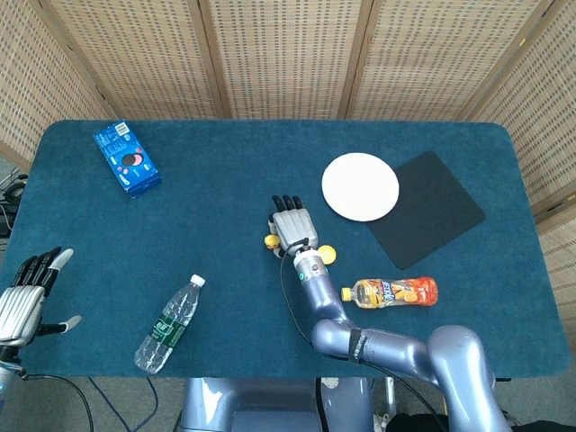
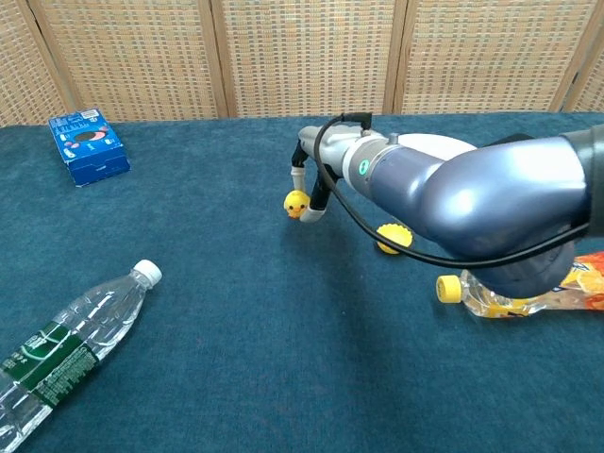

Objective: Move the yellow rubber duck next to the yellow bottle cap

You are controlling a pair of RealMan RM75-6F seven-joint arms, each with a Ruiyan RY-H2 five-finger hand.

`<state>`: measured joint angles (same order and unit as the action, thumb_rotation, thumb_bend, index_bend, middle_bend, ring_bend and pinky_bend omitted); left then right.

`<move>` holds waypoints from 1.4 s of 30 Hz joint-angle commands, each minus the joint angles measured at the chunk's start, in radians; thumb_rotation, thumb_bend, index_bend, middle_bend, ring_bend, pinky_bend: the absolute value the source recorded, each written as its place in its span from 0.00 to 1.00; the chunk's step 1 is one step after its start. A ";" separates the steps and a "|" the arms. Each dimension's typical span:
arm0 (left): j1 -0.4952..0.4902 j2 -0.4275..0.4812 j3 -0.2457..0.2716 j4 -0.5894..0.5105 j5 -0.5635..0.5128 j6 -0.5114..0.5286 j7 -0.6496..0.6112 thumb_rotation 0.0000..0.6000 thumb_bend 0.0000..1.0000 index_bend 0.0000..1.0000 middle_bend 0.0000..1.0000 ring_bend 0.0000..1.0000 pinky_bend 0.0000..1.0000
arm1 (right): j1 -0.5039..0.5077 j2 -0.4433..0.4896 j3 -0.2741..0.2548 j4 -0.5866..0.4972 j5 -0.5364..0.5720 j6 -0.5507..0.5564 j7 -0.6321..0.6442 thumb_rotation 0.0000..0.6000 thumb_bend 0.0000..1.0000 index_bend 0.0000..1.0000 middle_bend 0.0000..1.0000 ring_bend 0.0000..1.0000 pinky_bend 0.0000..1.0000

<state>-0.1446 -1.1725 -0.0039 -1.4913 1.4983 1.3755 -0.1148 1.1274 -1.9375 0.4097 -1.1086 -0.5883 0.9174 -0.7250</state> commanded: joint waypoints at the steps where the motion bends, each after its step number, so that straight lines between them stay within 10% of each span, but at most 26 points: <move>1: 0.003 0.002 0.002 -0.009 0.012 0.012 0.012 1.00 0.12 0.00 0.00 0.00 0.00 | -0.058 0.076 -0.025 -0.104 0.002 0.052 -0.009 1.00 0.22 0.53 0.06 0.00 0.06; 18: 0.030 0.014 0.017 -0.062 0.075 0.096 0.065 1.00 0.12 0.00 0.00 0.00 0.00 | -0.196 0.235 -0.108 -0.390 -0.022 0.184 0.015 1.00 0.21 0.53 0.06 0.00 0.06; 42: 0.035 0.015 0.015 -0.066 0.078 0.103 0.075 1.00 0.12 0.00 0.00 0.00 0.00 | -0.208 0.159 -0.147 -0.226 -0.014 0.130 0.041 1.00 0.21 0.53 0.06 0.00 0.07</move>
<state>-0.1101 -1.1574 0.0107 -1.5572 1.5762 1.4785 -0.0396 0.9204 -1.7791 0.2635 -1.3351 -0.6017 1.0476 -0.6849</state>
